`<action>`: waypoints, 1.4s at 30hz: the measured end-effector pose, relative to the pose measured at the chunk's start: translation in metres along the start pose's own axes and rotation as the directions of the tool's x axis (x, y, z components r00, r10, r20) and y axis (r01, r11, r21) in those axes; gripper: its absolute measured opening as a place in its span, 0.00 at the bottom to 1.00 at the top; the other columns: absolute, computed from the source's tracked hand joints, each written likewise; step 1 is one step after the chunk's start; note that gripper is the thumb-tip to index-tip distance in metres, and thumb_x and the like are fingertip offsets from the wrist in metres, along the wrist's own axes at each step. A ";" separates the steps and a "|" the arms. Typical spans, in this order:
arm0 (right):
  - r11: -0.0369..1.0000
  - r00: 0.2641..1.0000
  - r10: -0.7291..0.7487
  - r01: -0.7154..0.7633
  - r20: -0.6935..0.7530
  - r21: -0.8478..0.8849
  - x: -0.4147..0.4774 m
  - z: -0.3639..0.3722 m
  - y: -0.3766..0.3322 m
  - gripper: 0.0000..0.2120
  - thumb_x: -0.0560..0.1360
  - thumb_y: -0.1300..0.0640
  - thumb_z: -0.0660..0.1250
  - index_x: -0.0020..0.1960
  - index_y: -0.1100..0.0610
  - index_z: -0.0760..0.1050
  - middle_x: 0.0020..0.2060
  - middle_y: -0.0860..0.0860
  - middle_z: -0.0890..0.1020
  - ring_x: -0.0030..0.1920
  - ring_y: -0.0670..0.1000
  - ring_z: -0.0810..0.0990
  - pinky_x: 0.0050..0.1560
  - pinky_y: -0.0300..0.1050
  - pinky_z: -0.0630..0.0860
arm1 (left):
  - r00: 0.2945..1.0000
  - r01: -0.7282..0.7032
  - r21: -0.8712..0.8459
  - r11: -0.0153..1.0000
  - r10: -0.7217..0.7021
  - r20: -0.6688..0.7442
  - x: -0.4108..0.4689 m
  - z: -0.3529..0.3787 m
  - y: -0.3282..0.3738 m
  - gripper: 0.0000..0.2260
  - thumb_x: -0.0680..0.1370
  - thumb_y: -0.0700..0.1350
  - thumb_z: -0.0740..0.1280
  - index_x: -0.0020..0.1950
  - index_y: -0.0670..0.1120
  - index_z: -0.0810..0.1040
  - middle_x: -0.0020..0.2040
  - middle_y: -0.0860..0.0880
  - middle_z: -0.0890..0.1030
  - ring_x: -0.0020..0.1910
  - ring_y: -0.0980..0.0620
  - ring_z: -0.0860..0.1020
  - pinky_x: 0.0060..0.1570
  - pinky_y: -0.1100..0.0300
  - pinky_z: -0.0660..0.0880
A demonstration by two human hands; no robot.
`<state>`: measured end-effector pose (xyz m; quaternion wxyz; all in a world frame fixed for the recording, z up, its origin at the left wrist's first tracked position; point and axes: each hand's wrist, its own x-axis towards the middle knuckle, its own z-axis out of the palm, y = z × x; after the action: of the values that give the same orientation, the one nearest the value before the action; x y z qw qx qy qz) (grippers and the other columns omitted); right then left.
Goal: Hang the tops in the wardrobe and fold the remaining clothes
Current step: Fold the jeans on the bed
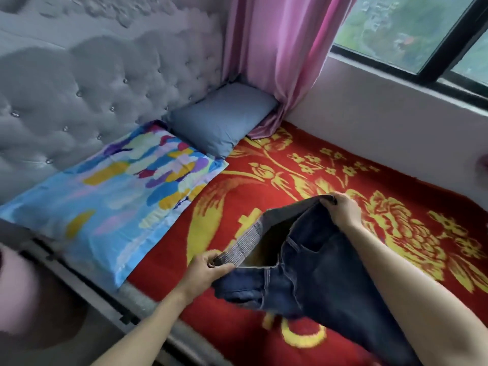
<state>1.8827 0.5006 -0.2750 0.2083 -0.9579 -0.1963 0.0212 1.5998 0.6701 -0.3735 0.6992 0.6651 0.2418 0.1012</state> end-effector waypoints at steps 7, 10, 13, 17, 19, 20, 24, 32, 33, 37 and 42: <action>0.921 0.951 -0.286 0.238 0.120 0.310 0.071 0.054 -0.210 0.37 0.73 0.59 0.70 0.76 0.53 0.53 0.74 0.62 0.48 0.75 0.57 0.53 0.70 0.45 0.55 | 0.762 -0.073 -0.362 0.929 -0.183 -0.622 0.103 -0.182 0.024 0.08 0.78 0.46 0.66 0.41 0.45 0.73 0.41 0.44 0.76 0.39 0.49 0.75 0.31 0.62 0.77; 0.949 0.933 -0.290 0.251 0.212 0.189 0.052 0.094 -0.204 0.35 0.75 0.59 0.68 0.76 0.52 0.53 0.75 0.62 0.49 0.74 0.58 0.54 0.68 0.47 0.60 | 0.741 0.133 -0.273 0.953 -0.278 -0.611 0.126 -0.221 -0.010 0.16 0.79 0.49 0.63 0.59 0.38 0.72 0.58 0.39 0.75 0.56 0.40 0.75 0.51 0.47 0.75; 0.991 0.920 -0.128 0.109 0.370 0.073 0.023 0.125 -0.154 0.33 0.77 0.57 0.65 0.76 0.52 0.52 0.74 0.61 0.51 0.69 0.59 0.64 0.63 0.47 0.66 | 0.744 0.353 -0.196 0.915 -0.402 -0.533 0.122 -0.216 -0.061 0.22 0.78 0.46 0.65 0.68 0.36 0.67 0.66 0.39 0.72 0.65 0.40 0.70 0.63 0.45 0.66; 0.978 0.862 0.204 -0.197 0.464 -0.064 -0.016 0.145 -0.077 0.29 0.79 0.53 0.62 0.76 0.55 0.53 0.73 0.60 0.55 0.54 0.59 0.76 0.48 0.45 0.73 | 0.742 0.547 -0.105 0.831 -0.539 -0.400 0.108 -0.181 -0.104 0.27 0.78 0.43 0.66 0.74 0.40 0.59 0.72 0.40 0.65 0.69 0.41 0.66 0.67 0.46 0.63; 0.952 0.833 0.300 -0.289 0.466 -0.098 -0.032 0.148 -0.046 0.28 0.79 0.52 0.62 0.75 0.56 0.56 0.72 0.61 0.58 0.53 0.57 0.76 0.49 0.45 0.72 | 0.742 0.597 -0.039 0.801 -0.571 -0.351 0.107 -0.160 -0.115 0.27 0.78 0.43 0.65 0.74 0.40 0.60 0.72 0.41 0.65 0.69 0.41 0.66 0.66 0.47 0.64; 0.937 0.818 0.344 -0.331 0.461 -0.111 -0.040 0.147 -0.031 0.27 0.79 0.52 0.62 0.74 0.57 0.57 0.71 0.61 0.60 0.51 0.56 0.76 0.49 0.44 0.72 | 0.748 0.615 0.018 0.788 -0.576 -0.331 0.109 -0.149 -0.119 0.26 0.78 0.43 0.66 0.73 0.40 0.61 0.71 0.40 0.66 0.68 0.41 0.67 0.66 0.47 0.65; 0.887 0.783 0.454 -0.444 0.426 -0.129 -0.073 0.143 0.015 0.25 0.76 0.55 0.64 0.71 0.59 0.63 0.66 0.62 0.68 0.56 0.59 0.76 0.55 0.47 0.72 | 0.795 0.604 0.236 0.761 -0.554 -0.248 0.117 -0.110 -0.123 0.24 0.77 0.43 0.66 0.71 0.39 0.64 0.69 0.39 0.69 0.66 0.40 0.69 0.64 0.50 0.66; 0.804 0.671 0.568 -0.576 0.477 -0.147 -0.121 0.160 0.103 0.25 0.77 0.54 0.64 0.71 0.58 0.63 0.65 0.62 0.68 0.62 0.60 0.72 0.61 0.47 0.70 | 0.867 0.425 0.629 0.651 -0.492 -0.077 0.132 -0.030 -0.136 0.22 0.76 0.41 0.67 0.68 0.38 0.68 0.65 0.37 0.72 0.64 0.41 0.70 0.62 0.54 0.66; 0.807 0.669 0.565 -0.568 0.483 -0.158 -0.122 0.166 0.113 0.25 0.77 0.54 0.64 0.72 0.57 0.62 0.66 0.62 0.67 0.64 0.60 0.71 0.63 0.47 0.69 | 0.878 0.378 0.696 0.611 -0.475 -0.059 0.132 -0.020 -0.139 0.22 0.76 0.42 0.67 0.68 0.40 0.68 0.65 0.38 0.72 0.64 0.41 0.70 0.62 0.54 0.66; 0.864 0.729 0.504 -0.425 0.463 -0.271 -0.116 0.197 0.149 0.26 0.77 0.52 0.62 0.73 0.52 0.59 0.67 0.55 0.67 0.67 0.57 0.67 0.63 0.47 0.66 | 0.929 -0.036 0.951 0.308 -0.340 0.145 0.135 0.025 -0.157 0.24 0.77 0.51 0.63 0.72 0.50 0.64 0.71 0.49 0.66 0.69 0.49 0.64 0.64 0.56 0.64; 0.930 0.832 0.314 -0.172 0.458 -0.326 -0.105 0.247 0.187 0.26 0.77 0.55 0.59 0.74 0.50 0.56 0.70 0.48 0.64 0.69 0.51 0.64 0.63 0.45 0.65 | 0.899 -0.333 0.942 0.032 -0.290 0.327 0.161 0.084 -0.195 0.27 0.77 0.49 0.61 0.75 0.52 0.57 0.77 0.49 0.52 0.75 0.52 0.51 0.69 0.56 0.57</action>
<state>1.8248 0.4001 -0.5807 0.0126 -0.9555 -0.1200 0.2692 1.7433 0.6516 -0.5976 0.0670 0.9668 0.0684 -0.2371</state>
